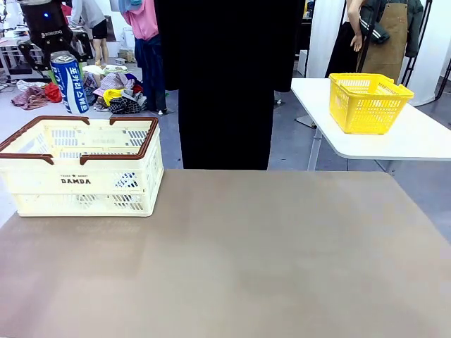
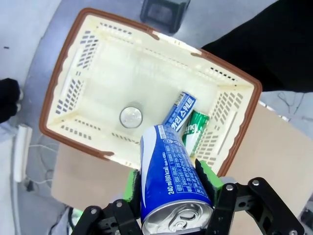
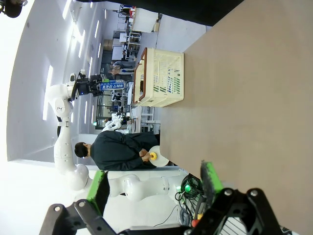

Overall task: Place the drinks into the Shopping basket.
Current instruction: Pick up one drink and place it into the Shopping basket.

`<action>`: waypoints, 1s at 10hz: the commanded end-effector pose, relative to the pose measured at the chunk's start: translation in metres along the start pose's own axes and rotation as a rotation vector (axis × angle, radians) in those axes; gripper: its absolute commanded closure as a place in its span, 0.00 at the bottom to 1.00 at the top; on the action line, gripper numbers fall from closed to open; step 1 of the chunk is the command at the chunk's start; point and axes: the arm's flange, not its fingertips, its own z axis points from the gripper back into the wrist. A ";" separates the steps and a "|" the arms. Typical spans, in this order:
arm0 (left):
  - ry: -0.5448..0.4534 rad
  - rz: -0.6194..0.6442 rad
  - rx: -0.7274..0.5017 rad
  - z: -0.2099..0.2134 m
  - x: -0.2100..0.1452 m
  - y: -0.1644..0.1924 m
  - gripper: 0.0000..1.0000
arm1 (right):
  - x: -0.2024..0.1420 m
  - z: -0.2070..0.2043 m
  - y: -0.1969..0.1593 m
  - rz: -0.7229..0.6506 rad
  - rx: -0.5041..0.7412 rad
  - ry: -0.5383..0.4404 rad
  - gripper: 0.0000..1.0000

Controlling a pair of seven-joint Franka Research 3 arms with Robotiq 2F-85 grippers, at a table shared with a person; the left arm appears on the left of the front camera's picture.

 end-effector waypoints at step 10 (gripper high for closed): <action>0.044 -0.264 -0.098 -0.083 -0.001 -0.013 1.00 | 0.002 -0.001 0.003 0.016 0.022 -0.008 0.00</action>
